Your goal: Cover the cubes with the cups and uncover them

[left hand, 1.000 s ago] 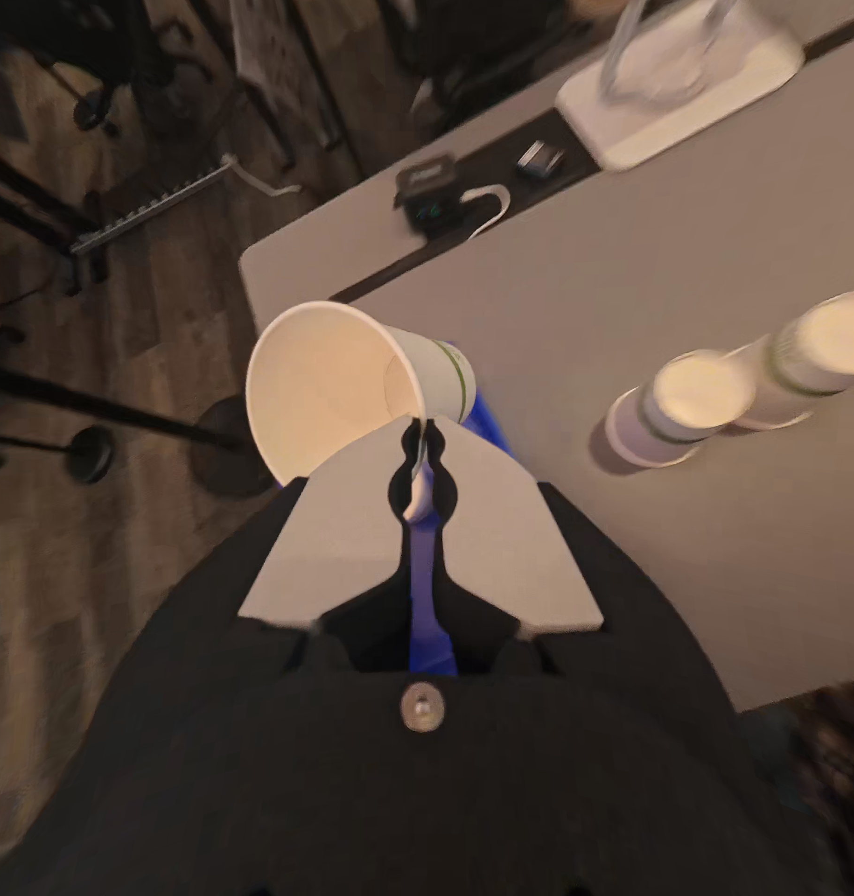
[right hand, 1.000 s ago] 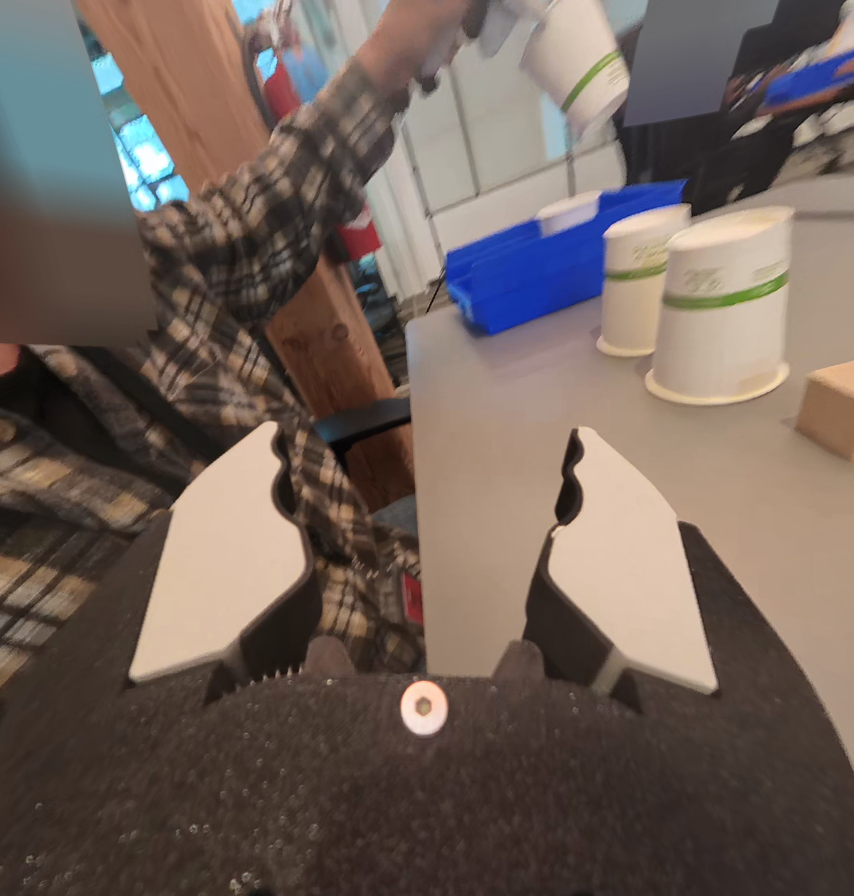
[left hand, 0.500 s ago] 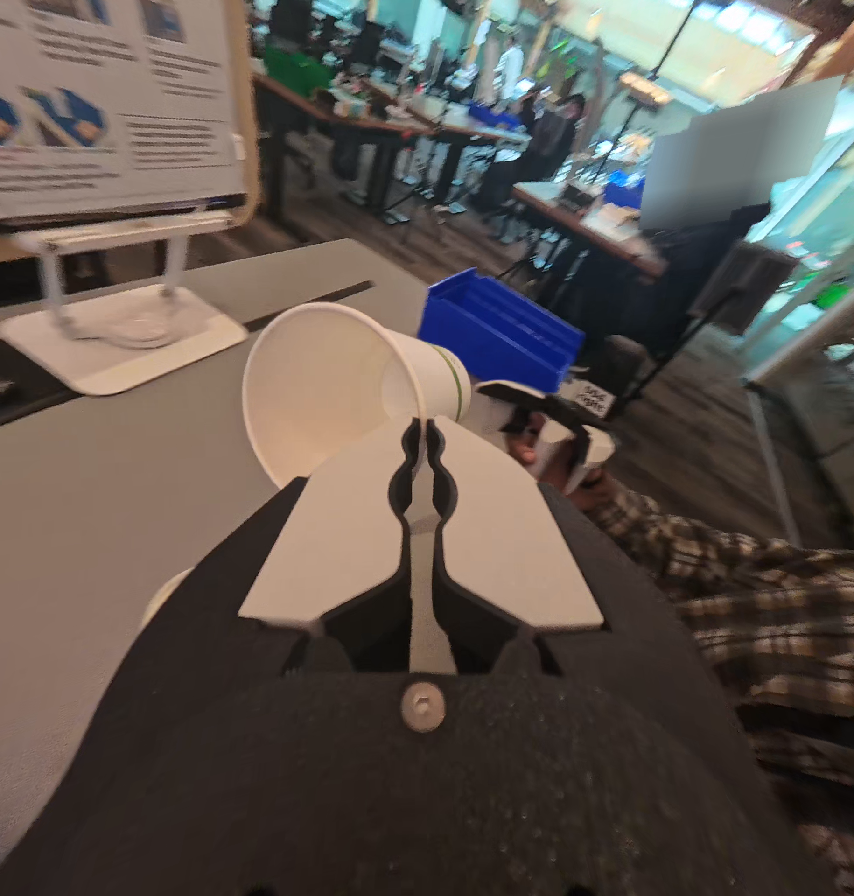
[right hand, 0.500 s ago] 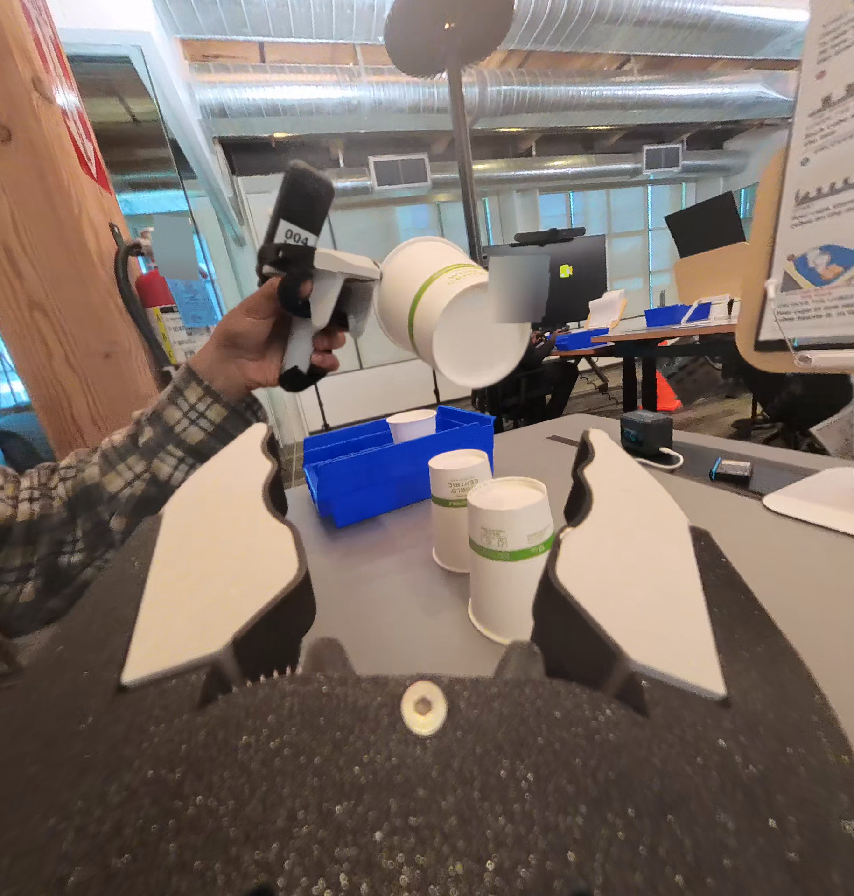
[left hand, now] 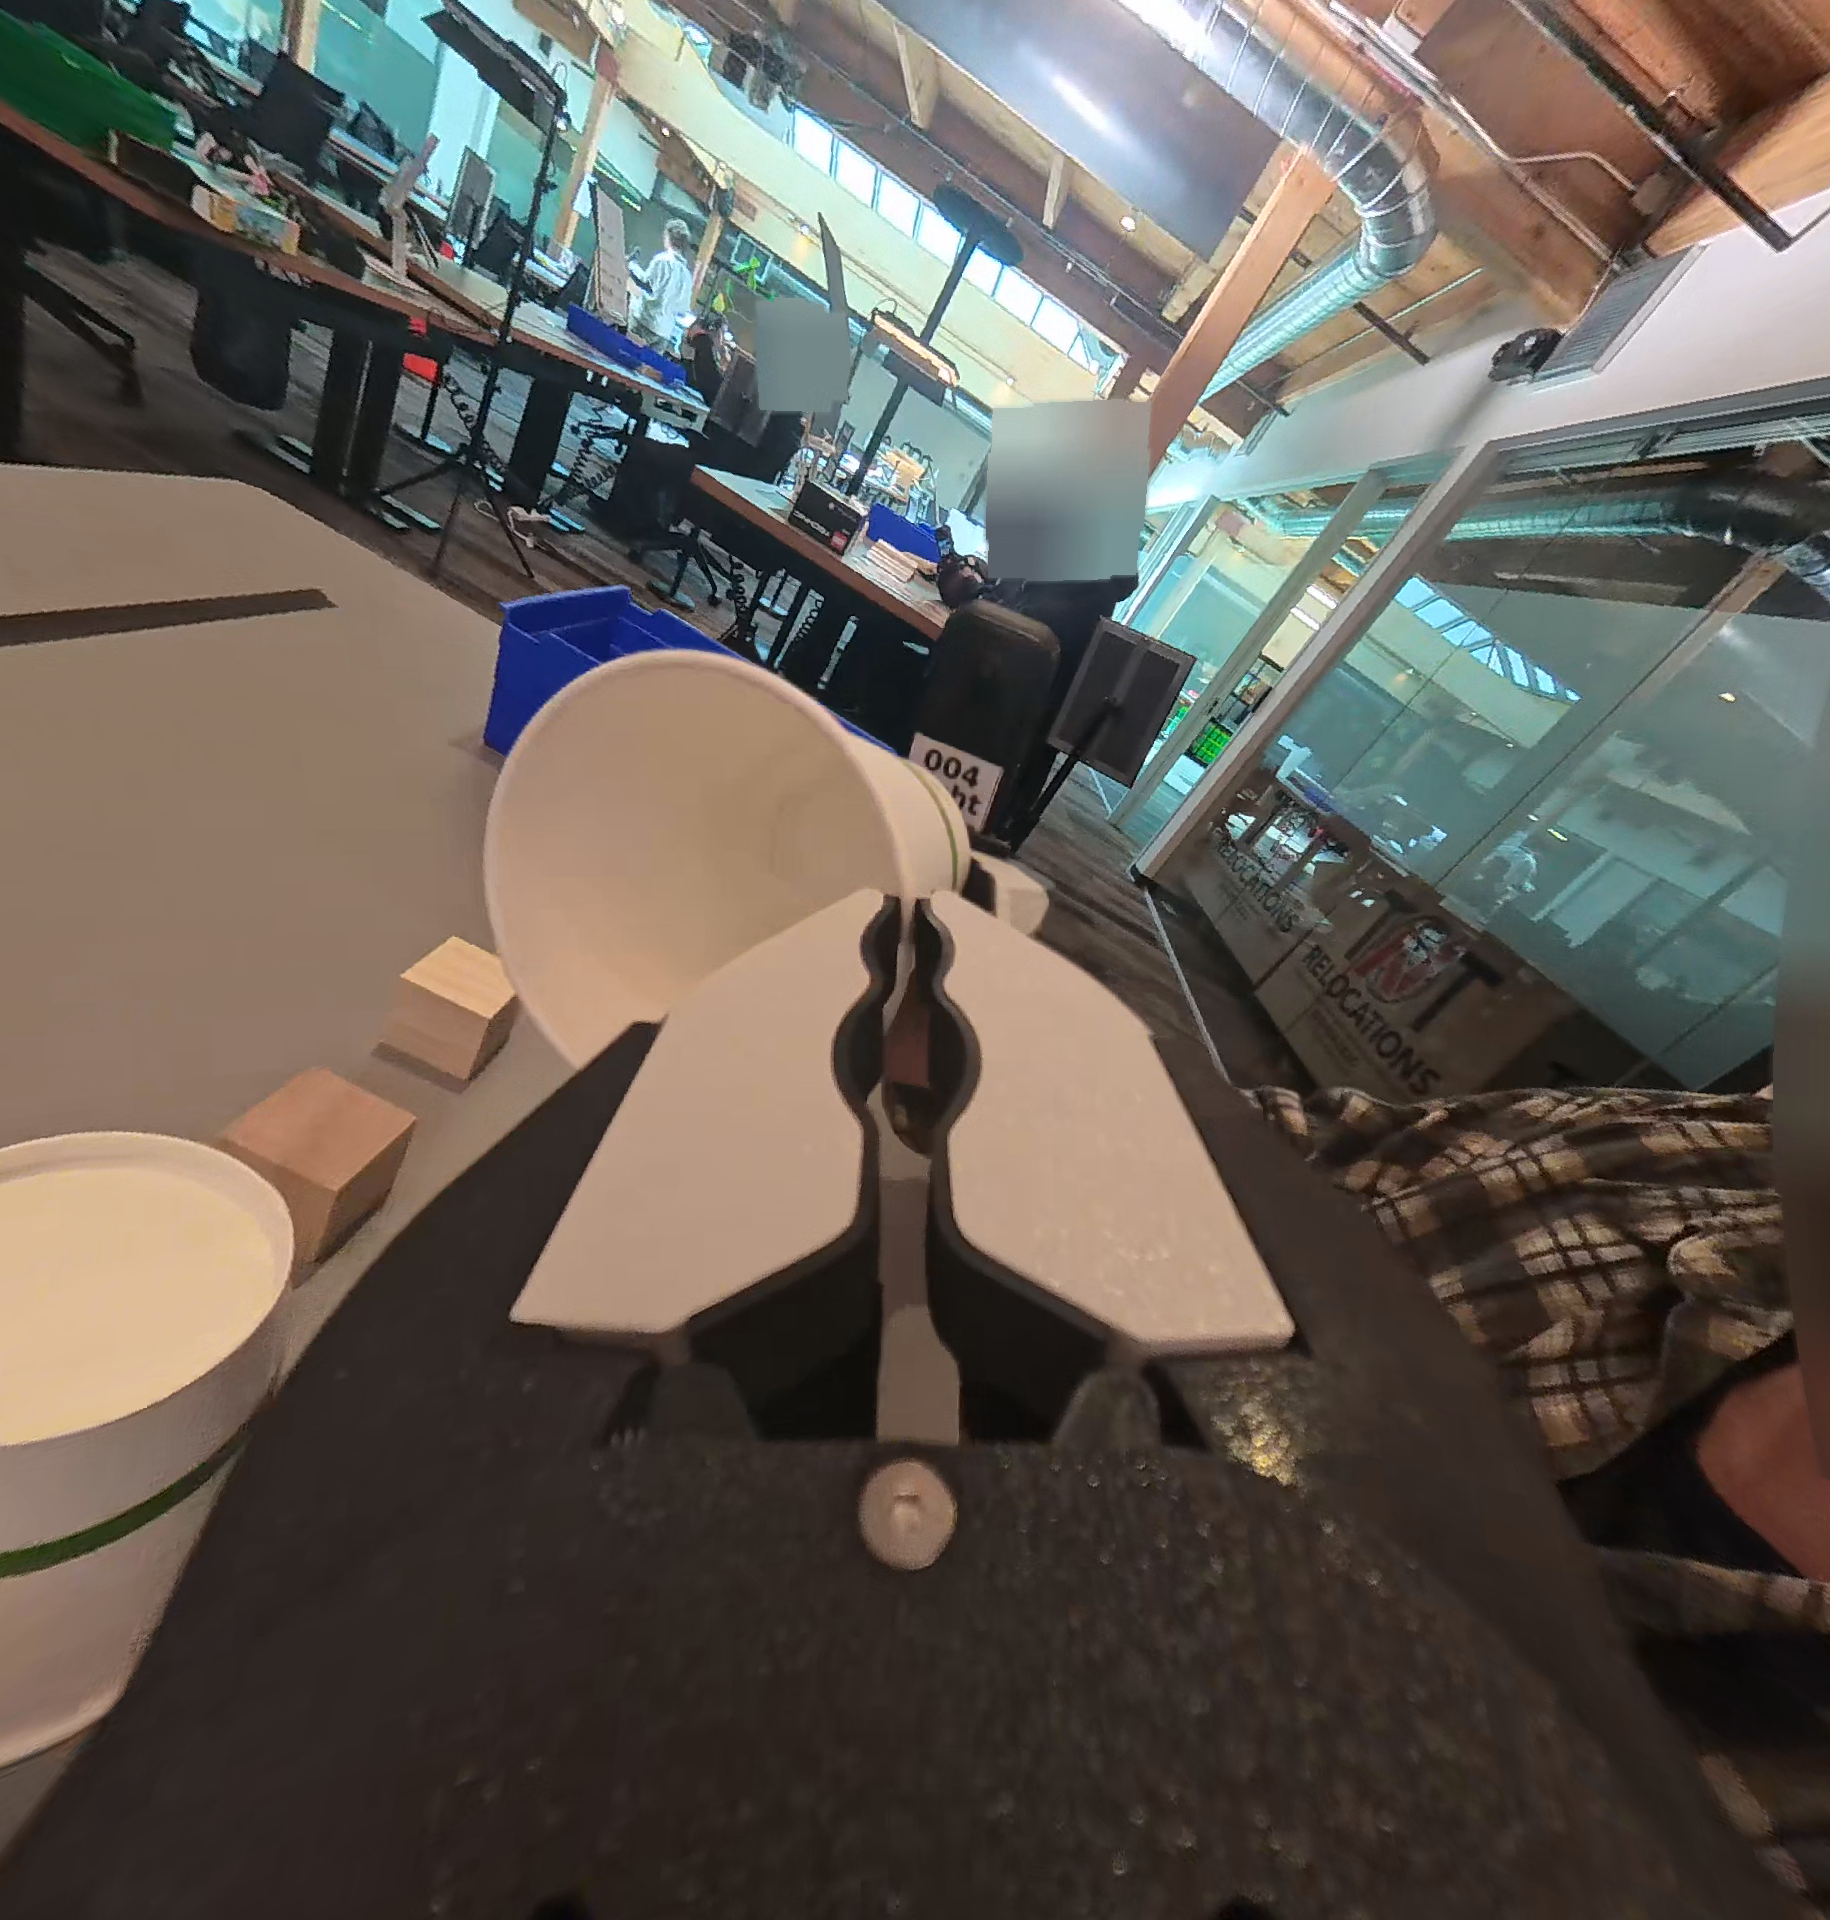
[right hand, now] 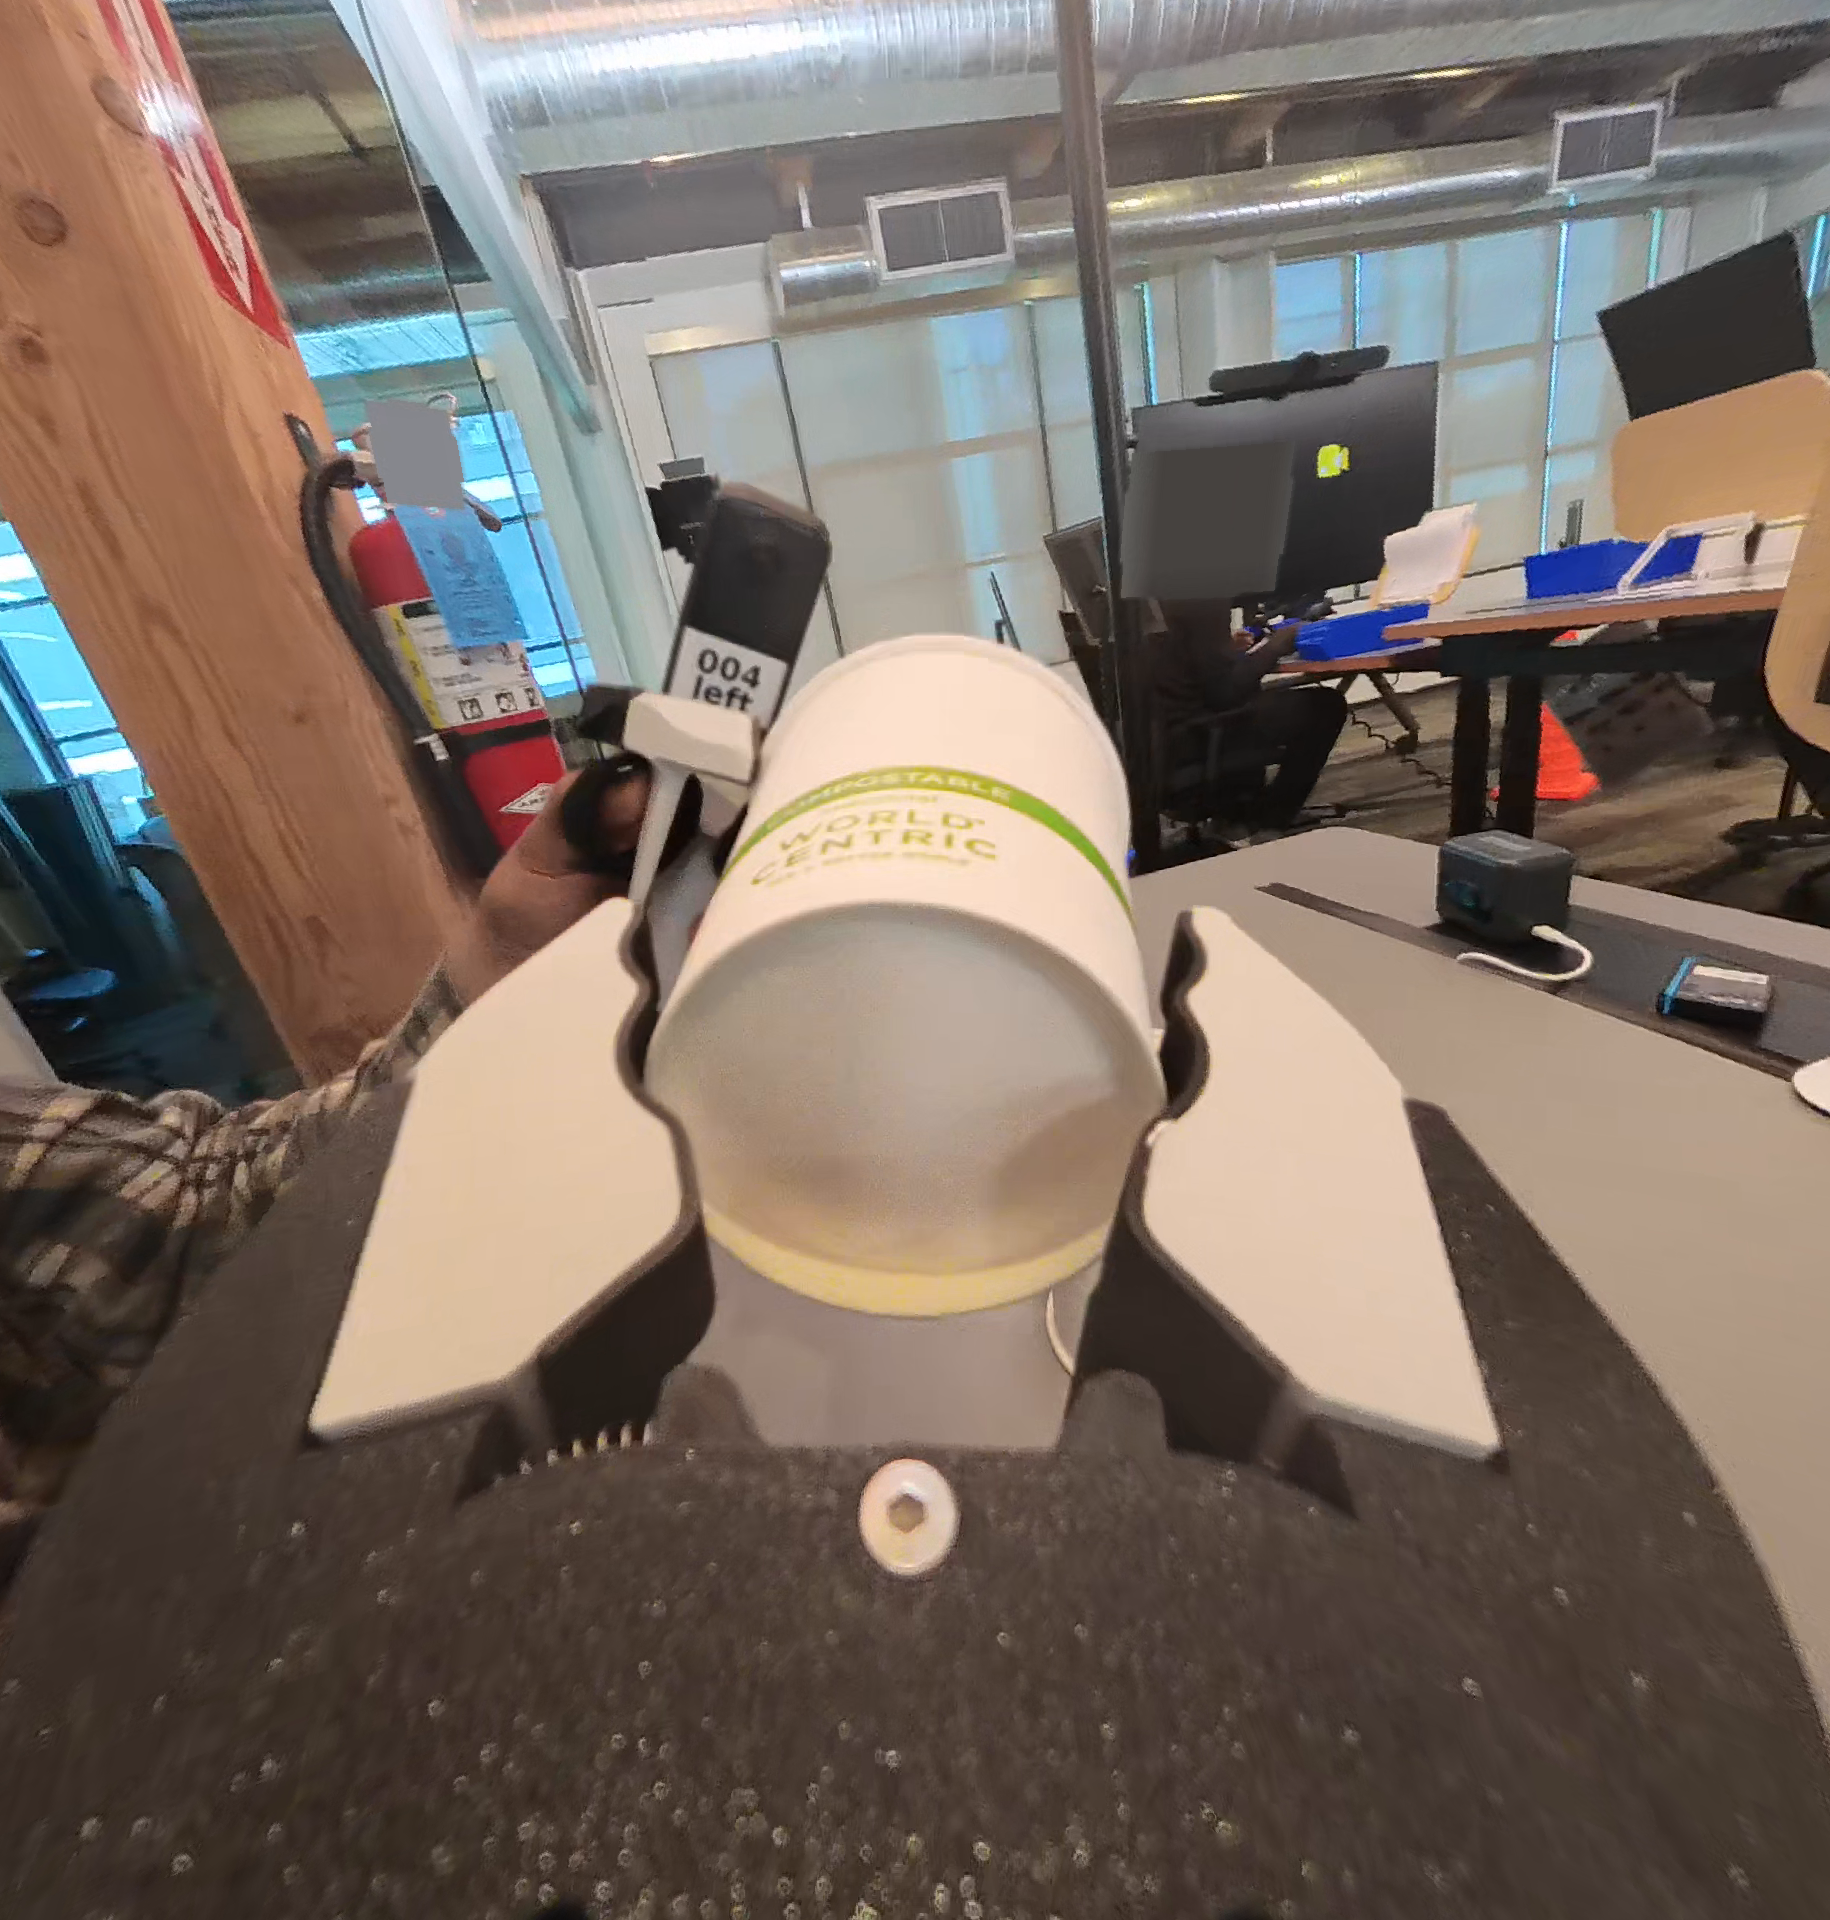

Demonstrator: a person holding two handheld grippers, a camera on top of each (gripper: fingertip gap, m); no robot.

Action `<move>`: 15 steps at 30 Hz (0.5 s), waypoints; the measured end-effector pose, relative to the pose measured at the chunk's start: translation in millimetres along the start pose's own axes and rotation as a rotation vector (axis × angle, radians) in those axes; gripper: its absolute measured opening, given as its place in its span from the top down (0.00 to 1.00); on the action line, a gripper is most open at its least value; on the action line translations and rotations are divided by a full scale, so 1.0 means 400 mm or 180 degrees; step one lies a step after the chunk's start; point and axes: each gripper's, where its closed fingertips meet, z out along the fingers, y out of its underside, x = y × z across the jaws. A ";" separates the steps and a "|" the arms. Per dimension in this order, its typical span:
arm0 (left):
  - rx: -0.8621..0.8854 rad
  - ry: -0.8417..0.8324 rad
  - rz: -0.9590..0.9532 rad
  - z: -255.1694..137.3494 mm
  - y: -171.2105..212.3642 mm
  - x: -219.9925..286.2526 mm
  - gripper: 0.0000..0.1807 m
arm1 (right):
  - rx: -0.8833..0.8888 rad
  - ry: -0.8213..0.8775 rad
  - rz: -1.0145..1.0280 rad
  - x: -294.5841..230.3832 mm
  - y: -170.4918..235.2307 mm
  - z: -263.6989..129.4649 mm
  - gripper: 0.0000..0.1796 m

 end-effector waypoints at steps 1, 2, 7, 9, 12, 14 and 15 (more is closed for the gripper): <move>-0.0021 0.0015 -0.0007 0.002 0.007 -0.003 0.99 | -0.0007 0.0007 -0.0003 0.001 -0.003 -0.005 0.49; -0.0047 0.0014 -0.0013 0.003 0.016 -0.008 0.99 | -0.0044 0.0025 -0.0019 0.003 -0.005 -0.009 0.49; 0.0105 0.0188 -0.0144 0.005 0.015 0.000 0.96 | -0.0429 0.0056 -0.0231 0.004 -0.027 -0.024 0.49; 0.0221 0.0157 -0.0140 -0.009 0.001 0.001 0.89 | -0.0663 0.0114 -0.0390 0.011 -0.043 -0.034 0.49; 0.0263 -0.0116 0.0068 -0.047 -0.009 -0.010 0.83 | -0.1176 0.0228 -0.0673 0.034 -0.065 -0.056 0.49; 0.0257 -0.0342 0.0293 -0.078 -0.012 -0.013 0.81 | -0.1611 0.0333 -0.0876 0.061 -0.077 -0.073 0.49; 0.0261 -0.0448 0.0421 -0.093 -0.014 -0.010 0.80 | -0.1838 0.0375 -0.0956 0.074 -0.081 -0.081 0.49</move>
